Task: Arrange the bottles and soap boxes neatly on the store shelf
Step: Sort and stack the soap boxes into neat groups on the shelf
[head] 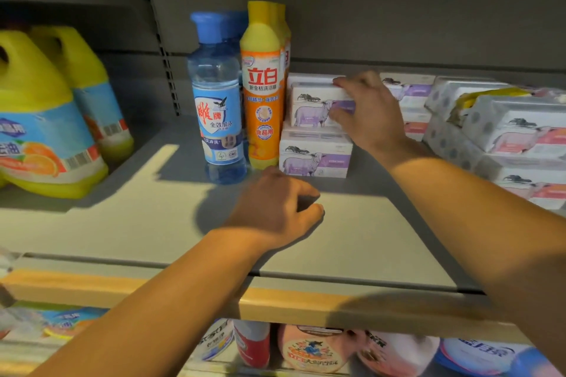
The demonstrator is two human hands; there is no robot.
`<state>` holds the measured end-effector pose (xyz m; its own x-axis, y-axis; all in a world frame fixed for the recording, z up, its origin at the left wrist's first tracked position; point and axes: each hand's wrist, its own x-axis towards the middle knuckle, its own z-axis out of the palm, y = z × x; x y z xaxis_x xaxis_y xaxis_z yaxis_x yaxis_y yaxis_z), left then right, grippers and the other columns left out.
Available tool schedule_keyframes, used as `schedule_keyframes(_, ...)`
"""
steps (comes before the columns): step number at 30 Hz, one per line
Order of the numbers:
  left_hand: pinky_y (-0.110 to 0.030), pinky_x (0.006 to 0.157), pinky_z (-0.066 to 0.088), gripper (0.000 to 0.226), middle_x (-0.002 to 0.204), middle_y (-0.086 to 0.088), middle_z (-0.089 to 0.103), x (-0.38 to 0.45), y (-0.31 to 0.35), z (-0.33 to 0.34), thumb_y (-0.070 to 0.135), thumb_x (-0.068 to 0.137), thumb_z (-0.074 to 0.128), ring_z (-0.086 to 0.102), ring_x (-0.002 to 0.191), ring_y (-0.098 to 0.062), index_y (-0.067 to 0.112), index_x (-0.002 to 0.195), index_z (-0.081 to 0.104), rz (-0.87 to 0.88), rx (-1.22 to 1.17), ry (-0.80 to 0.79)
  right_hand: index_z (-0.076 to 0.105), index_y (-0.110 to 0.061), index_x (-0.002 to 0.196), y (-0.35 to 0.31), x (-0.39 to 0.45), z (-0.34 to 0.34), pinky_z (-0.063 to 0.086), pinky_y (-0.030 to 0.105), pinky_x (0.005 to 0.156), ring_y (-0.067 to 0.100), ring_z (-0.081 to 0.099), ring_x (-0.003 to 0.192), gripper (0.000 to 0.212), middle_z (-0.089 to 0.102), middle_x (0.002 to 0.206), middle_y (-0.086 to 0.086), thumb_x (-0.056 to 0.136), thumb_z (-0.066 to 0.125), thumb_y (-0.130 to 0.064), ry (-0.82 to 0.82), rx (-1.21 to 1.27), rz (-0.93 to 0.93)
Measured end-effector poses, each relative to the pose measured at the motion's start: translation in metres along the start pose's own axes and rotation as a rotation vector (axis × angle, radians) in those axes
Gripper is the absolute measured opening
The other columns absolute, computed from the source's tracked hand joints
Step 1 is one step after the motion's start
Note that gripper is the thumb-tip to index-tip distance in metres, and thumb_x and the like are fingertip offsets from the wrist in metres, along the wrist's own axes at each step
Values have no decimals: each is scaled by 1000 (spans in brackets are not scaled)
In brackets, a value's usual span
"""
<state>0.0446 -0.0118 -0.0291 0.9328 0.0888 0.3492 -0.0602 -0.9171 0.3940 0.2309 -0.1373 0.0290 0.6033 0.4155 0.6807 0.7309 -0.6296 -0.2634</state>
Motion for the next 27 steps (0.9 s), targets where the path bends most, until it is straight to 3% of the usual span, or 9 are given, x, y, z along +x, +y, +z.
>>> schedule_keyframes(7,-33,96,45,40,121,1,65,1,-3,2,53,86,59,48,119,-15,37,121,65,-6,17,-13,54,-21,137,-9,16,12,51,40,92,30,60,107,51,45,129,10,88,68,-27,-41,-32,33)
schedule_keyframes(14,-36,87,49,40,107,0,69,0,-2,3,54,80,54,50,109,-16,28,105,71,-4,3,6,53,-21,136,-9,21,13,50,40,91,33,57,108,51,43,131,11,88,68,-27,-64,-61,60)
schedule_keyframes(20,-34,93,47,36,113,3,69,1,-2,2,51,83,60,48,115,-15,34,115,69,-5,-13,-3,49,-18,140,-8,21,10,46,37,95,32,54,116,57,43,134,12,87,68,-28,-93,-8,71)
schedule_keyframes(24,-37,90,49,41,107,2,69,0,-1,0,54,80,52,49,111,-14,28,106,71,-1,0,-18,56,-14,128,18,6,-2,41,30,90,29,52,117,43,51,131,12,88,59,-28,172,124,212)
schedule_keyframes(27,-38,86,49,45,103,1,69,0,1,-1,55,78,48,50,107,-15,23,100,71,4,9,-28,53,-14,133,57,-9,-11,41,35,97,33,49,123,49,49,136,13,87,61,-30,64,15,349)
